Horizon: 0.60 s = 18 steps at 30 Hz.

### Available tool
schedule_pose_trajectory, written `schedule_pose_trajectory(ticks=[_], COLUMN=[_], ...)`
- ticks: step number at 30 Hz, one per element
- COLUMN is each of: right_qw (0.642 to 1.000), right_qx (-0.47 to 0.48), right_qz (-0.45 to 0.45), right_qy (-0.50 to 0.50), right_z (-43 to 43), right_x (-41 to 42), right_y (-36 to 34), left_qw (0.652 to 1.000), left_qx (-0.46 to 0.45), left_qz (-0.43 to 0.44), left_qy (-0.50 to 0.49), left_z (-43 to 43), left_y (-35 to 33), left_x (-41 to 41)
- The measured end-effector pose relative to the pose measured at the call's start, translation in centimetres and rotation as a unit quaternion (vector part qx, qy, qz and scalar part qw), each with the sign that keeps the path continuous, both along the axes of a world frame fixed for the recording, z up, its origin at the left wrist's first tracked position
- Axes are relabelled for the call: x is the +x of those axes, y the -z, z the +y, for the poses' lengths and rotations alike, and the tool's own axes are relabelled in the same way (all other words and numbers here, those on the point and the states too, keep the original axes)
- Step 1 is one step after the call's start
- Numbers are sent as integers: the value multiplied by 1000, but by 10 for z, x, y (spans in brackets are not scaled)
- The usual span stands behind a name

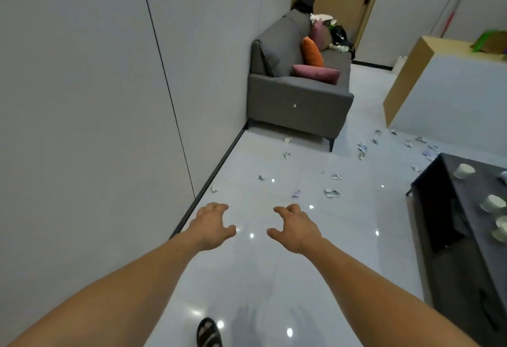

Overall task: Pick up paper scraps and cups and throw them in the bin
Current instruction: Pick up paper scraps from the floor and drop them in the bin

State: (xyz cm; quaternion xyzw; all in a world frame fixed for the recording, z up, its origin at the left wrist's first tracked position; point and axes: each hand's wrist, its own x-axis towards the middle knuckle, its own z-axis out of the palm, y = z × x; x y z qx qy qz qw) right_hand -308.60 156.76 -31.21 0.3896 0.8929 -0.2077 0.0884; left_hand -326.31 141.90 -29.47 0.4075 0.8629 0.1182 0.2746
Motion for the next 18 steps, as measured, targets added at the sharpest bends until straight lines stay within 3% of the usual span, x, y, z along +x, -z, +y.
schedule_pose_trajectory(ticks=[8,18], right_qw=[996,985], right_qx=[25,6], right_qz=[-31,-22], right_qy=[85,172], right_z=[132,271], right_x=[-29,-67], right_y=[-2,14], left_qw=[997,987], left_qx=[36,10], left_qz=[-31,-41], left_qy=[65,153], left_z=[173,355], left_y=[12,15], left_x=[-67,-112])
